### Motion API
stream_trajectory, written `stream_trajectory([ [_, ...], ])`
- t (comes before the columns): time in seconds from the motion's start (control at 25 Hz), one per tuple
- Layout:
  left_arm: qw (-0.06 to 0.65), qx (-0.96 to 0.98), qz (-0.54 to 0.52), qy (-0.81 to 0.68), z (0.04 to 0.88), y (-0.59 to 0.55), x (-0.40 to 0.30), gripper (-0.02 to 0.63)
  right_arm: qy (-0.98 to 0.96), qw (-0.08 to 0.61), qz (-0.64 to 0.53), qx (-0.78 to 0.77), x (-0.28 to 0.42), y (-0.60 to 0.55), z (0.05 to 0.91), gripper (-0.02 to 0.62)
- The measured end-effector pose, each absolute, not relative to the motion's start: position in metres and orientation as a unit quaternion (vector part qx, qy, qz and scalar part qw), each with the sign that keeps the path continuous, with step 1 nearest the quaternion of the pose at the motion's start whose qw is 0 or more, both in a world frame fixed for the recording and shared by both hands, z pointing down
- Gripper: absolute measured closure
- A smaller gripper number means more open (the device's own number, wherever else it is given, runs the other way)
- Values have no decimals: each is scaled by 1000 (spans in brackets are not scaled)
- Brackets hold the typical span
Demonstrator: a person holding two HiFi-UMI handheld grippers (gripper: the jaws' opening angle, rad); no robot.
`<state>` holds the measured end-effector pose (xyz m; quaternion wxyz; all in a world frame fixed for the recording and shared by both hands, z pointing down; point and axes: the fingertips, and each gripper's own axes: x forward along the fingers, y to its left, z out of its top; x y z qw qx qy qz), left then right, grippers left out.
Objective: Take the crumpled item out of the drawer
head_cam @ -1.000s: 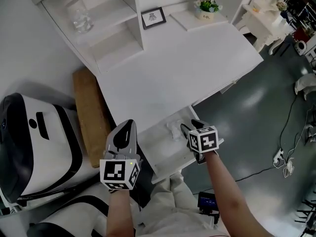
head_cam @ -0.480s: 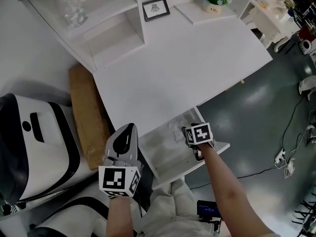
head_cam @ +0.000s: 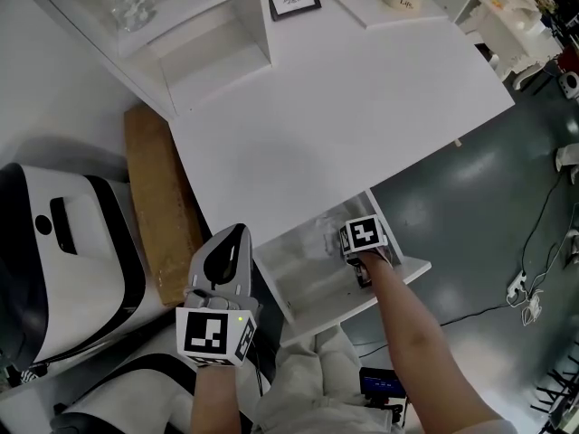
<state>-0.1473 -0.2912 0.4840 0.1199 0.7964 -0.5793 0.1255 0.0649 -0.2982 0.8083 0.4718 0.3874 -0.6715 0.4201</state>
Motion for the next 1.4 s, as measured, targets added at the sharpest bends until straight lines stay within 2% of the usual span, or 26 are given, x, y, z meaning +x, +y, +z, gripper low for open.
stream_trajectory([
  [0.16, 123, 793, 133, -582, 487, -285, -152, 599, -671, 470, 422, 388, 62, -297, 815, 453],
  [0.36, 128, 793, 132, -580, 490, -280, -152, 600, -680, 464, 427, 374, 56, -295, 813, 522],
  [0.48, 126, 795, 129, -579, 487, -280, -151, 600, -684, 461, 429, 369, 54, -293, 808, 541],
  [1.4, 97, 794, 70, -597, 426, -274, -154, 600, -747, 451, 349, 342, 38, -287, 712, 549],
])
